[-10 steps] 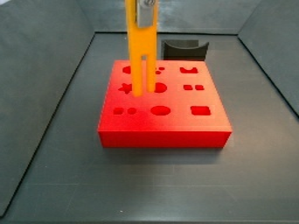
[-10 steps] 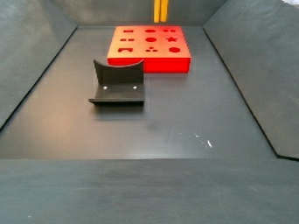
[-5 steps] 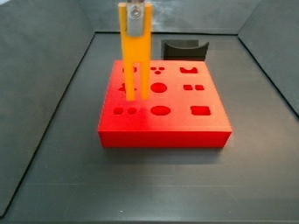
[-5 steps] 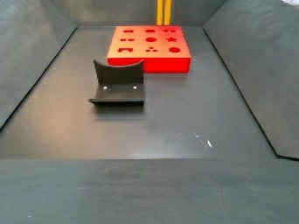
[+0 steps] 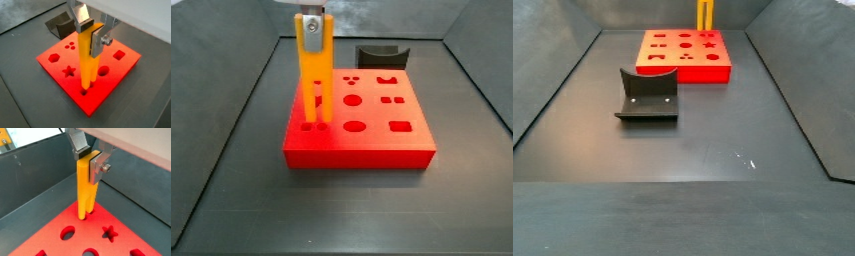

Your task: Insert the square-circle object.

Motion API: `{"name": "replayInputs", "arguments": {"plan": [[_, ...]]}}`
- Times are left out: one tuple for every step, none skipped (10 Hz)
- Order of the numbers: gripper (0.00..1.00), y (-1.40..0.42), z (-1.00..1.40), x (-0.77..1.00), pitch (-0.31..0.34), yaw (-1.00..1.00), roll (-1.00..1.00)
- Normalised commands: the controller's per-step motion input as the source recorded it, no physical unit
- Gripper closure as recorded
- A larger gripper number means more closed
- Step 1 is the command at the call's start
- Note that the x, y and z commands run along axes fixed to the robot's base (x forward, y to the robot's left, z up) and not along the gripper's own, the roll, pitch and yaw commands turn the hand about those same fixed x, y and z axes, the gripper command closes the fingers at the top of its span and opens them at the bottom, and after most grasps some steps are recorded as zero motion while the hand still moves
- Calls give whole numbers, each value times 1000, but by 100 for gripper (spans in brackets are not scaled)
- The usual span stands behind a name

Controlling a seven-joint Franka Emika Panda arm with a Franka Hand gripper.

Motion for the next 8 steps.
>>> {"name": "replayInputs", "arguments": {"plan": [[100,0,-89,-97,-30,0,0],[100,0,-211,-89,-76,0,-50],[100,34,-297,-137,-111,0,-120],[100,0,-266,-94,-129,0,-197],[100,0,-254,-43,-136,0,-229],[100,0,-200,0,-114,0,-197],[100,0,-189,-40,-87,0,-86],[100,0,-183,-6,-57,0,-59]]}}
